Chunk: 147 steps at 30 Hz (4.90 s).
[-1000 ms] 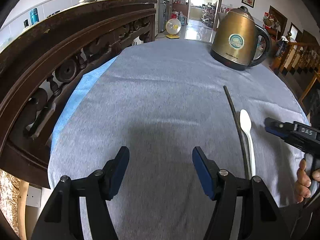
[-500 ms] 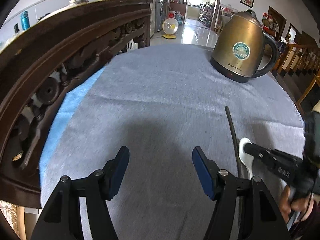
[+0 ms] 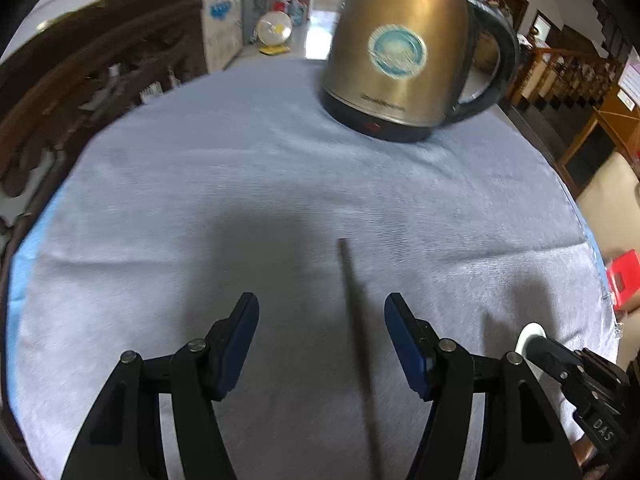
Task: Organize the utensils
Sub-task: 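Close the right tool on the white spoon while the left tool grasps the last black chopstick, then lift the spoon and chopstick and carry both over the grey cup, then lower the spoon and chopstick into the grey cup and open both tools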
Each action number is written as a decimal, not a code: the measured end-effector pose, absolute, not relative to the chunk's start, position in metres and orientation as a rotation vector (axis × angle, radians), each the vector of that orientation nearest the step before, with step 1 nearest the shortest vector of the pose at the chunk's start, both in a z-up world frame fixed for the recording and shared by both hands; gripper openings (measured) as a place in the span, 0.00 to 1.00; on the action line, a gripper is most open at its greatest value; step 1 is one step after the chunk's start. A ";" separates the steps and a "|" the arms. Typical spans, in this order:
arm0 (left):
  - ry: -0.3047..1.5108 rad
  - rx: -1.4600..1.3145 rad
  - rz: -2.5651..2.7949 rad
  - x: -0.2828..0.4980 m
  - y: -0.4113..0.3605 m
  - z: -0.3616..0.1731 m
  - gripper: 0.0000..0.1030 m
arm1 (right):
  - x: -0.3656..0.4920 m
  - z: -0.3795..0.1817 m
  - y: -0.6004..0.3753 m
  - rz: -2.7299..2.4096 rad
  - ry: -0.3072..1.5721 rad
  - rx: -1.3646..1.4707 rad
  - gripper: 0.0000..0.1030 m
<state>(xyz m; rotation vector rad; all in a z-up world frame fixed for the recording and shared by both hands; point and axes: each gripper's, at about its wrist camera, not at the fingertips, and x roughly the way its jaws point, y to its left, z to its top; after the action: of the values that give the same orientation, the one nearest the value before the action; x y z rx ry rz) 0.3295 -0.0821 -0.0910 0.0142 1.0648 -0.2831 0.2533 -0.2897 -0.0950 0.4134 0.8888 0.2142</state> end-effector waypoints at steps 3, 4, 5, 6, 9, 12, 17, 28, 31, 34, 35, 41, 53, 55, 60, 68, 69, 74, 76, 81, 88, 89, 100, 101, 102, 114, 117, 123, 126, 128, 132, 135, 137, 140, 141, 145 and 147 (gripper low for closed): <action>1.089 0.027 -0.324 0.337 -0.091 -0.103 0.40 | 0.249 -0.097 -0.309 0.164 0.915 0.430 0.05; 1.095 0.036 -0.335 0.337 -0.092 -0.107 0.25 | 0.247 -0.099 -0.315 0.151 0.924 0.433 0.05; 1.057 0.059 -0.331 0.336 -0.092 -0.106 0.20 | 0.247 -0.102 -0.318 0.139 0.937 0.434 0.05; 1.056 0.063 -0.361 0.335 -0.092 -0.107 0.07 | 0.247 -0.105 -0.320 0.126 0.963 0.430 0.05; 1.049 0.086 -0.387 0.326 -0.086 -0.107 0.06 | 0.243 -0.111 -0.324 0.110 1.014 0.431 0.06; 1.053 0.131 -0.406 0.311 -0.076 -0.106 0.06 | 0.238 -0.108 -0.321 0.114 1.046 0.415 0.08; 1.086 0.140 -0.419 0.294 -0.061 -0.106 0.06 | 0.236 -0.103 -0.310 0.103 1.080 0.336 0.08; 1.086 0.172 -0.373 0.303 -0.065 -0.106 0.06 | 0.226 -0.092 -0.311 0.077 1.002 0.328 0.04; 1.083 0.107 -0.322 0.299 -0.047 -0.103 0.05 | 0.204 -0.073 -0.310 0.068 0.929 0.324 0.04; 1.019 0.043 -0.305 0.279 -0.026 -0.085 0.05 | 0.176 -0.052 -0.307 0.050 0.852 0.316 0.04; 1.001 0.031 -0.305 0.275 -0.023 -0.081 0.05 | 0.165 -0.046 -0.305 0.042 0.823 0.312 0.04; 0.834 -0.019 -0.286 0.209 0.005 -0.028 0.05 | 0.110 -0.021 -0.299 -0.002 0.717 0.334 0.04; 0.583 -0.173 -0.274 0.095 0.045 0.049 0.05 | 0.015 0.028 -0.278 -0.098 0.491 0.318 0.04; 0.530 -0.215 -0.289 0.078 0.047 0.064 0.05 | 0.003 0.037 -0.273 -0.099 0.441 0.334 0.04; 0.404 -0.264 -0.329 0.045 0.046 0.103 0.05 | -0.012 0.058 -0.252 -0.103 0.313 0.315 0.04; 0.306 -0.273 -0.364 0.020 0.043 0.136 0.05 | -0.015 0.070 -0.207 -0.087 0.208 0.224 0.04; 0.302 -0.267 -0.365 0.019 0.042 0.138 0.05 | -0.013 0.071 -0.203 -0.080 0.208 0.223 0.04; 0.298 -0.261 -0.370 0.015 0.034 0.145 0.05 | -0.003 0.067 -0.191 -0.062 0.224 0.217 0.04; 0.294 -0.260 -0.371 0.016 0.032 0.147 0.05 | 0.002 0.065 -0.191 -0.062 0.229 0.219 0.04; 0.276 -0.237 -0.364 0.012 0.023 0.155 0.05 | 0.005 0.061 -0.195 -0.060 0.236 0.224 0.04; 0.271 -0.209 -0.363 0.004 0.013 0.160 0.05 | 0.002 0.063 -0.196 -0.060 0.227 0.224 0.04; 0.271 -0.209 -0.365 0.003 0.013 0.161 0.05 | 0.002 0.063 -0.196 -0.060 0.225 0.223 0.04; 0.298 -0.221 -0.384 0.004 0.012 0.156 0.05 | 0.006 0.063 -0.195 -0.058 0.246 0.234 0.04; 0.300 -0.222 -0.385 0.005 0.012 0.155 0.05 | 0.007 0.062 -0.196 -0.058 0.248 0.234 0.04; 0.305 -0.223 -0.388 0.005 0.011 0.154 0.05 | 0.008 0.062 -0.195 -0.059 0.249 0.234 0.04; 0.355 -0.252 -0.407 0.010 0.011 0.138 0.05 | 0.006 0.055 -0.202 -0.070 0.258 0.258 0.04; 0.366 -0.254 -0.409 0.012 0.011 0.134 0.05 | 0.007 0.054 -0.201 -0.071 0.261 0.259 0.04; 0.402 -0.265 -0.418 0.016 0.008 0.124 0.05 | 0.008 0.048 -0.197 -0.070 0.271 0.255 0.04; 0.409 -0.262 -0.414 0.018 0.007 0.121 0.05 | 0.009 0.046 -0.194 -0.073 0.271 0.244 0.04; 0.416 -0.262 -0.414 0.018 0.006 0.119 0.05 | 0.010 0.045 -0.191 -0.071 0.273 0.234 0.04; 0.426 -0.256 -0.414 0.018 0.003 0.116 0.05 | 0.009 0.043 -0.189 -0.066 0.275 0.219 0.04; 0.432 -0.257 -0.415 0.019 0.004 0.115 0.05 | 0.009 0.042 -0.187 -0.062 0.281 0.214 0.04; 0.433 -0.257 -0.414 0.020 0.006 0.115 0.05 | 0.007 0.042 -0.187 -0.062 0.281 0.214 0.04; 0.445 -0.261 -0.412 0.021 0.007 0.113 0.05 | 0.005 0.041 -0.188 -0.064 0.283 0.217 0.04; 0.447 -0.259 -0.410 0.021 0.007 0.112 0.05 | 0.005 0.042 -0.188 -0.065 0.283 0.218 0.04; 0.460 -0.254 -0.415 0.021 0.007 0.110 0.05 | 0.002 0.043 -0.190 -0.071 0.282 0.221 0.04; 0.462 -0.245 -0.420 0.019 0.006 0.109 0.05 | 0.000 0.044 -0.191 -0.073 0.282 0.223 0.04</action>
<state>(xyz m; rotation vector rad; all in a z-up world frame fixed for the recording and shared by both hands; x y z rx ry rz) 0.0187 0.0059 0.1087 -0.2450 0.4618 -0.4196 0.0002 -0.1914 0.0438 0.2229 0.2822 -0.0731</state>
